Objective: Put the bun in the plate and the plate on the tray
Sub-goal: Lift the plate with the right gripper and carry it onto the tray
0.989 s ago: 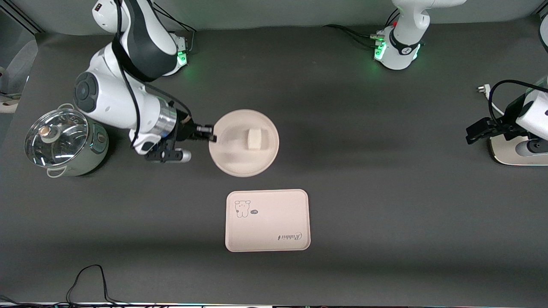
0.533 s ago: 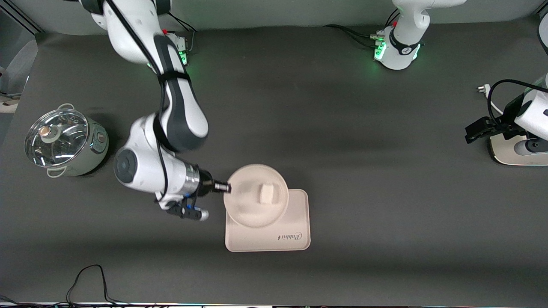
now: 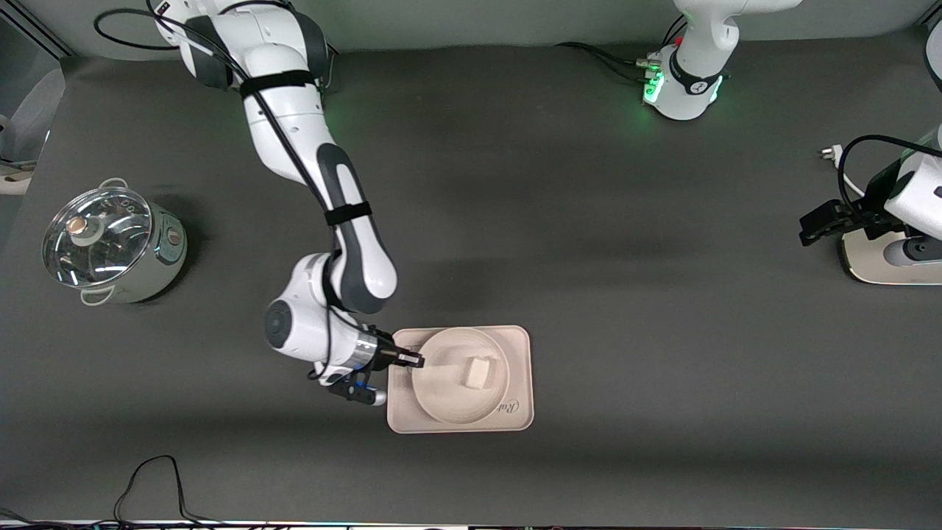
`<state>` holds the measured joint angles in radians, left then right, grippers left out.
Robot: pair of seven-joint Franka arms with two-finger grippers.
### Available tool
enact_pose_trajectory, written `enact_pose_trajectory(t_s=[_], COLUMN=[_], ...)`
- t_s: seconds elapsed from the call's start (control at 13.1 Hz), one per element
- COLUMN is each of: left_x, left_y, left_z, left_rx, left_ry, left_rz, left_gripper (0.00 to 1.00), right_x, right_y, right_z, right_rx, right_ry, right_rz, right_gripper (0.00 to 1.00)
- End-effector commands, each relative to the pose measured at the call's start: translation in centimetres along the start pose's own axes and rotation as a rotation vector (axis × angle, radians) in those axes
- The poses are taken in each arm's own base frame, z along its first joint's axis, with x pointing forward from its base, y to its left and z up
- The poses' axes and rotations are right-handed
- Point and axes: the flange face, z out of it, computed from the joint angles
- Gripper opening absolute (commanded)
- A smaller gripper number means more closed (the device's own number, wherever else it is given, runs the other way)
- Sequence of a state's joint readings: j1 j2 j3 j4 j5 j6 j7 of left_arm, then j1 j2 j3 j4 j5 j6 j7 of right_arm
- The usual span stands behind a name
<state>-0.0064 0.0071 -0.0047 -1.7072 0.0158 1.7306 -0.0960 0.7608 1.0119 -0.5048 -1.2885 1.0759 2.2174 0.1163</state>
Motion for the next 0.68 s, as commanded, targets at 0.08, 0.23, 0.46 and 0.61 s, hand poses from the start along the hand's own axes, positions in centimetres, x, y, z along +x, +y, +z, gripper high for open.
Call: enact_pose_trajectory(t_s=[0.08,0.23,0.46,0.61], left_x=[-1.0,-0.9,-0.9,-0.9], left_y=[0.1,0.0,0.0,0.0], left_z=[-0.5,-0.5,-0.5,-0.6], left_rx=[0.0,0.0,-0.001,0.0], left_ry=[0.019,0.019,0.022,0.028], left_rz=[0.018,0.016,0.016,0.018], left_gripper=[1.0,1.0,1.0,1.0], right_x=[0.4,0.5,1.1,1.1], right_y=[-0.2,-0.1,0.5,0.2], right_z=[0.3,0.4,-0.1,-0.7], right_rx=[0.017,0.015,0.014,0.017], right_ry=[0.021,0.021,0.028,0.032], right_rz=[-0.011,-0.009,-0.009,-0.065], right_gripper=[0.0,0.0,0.63,0.71])
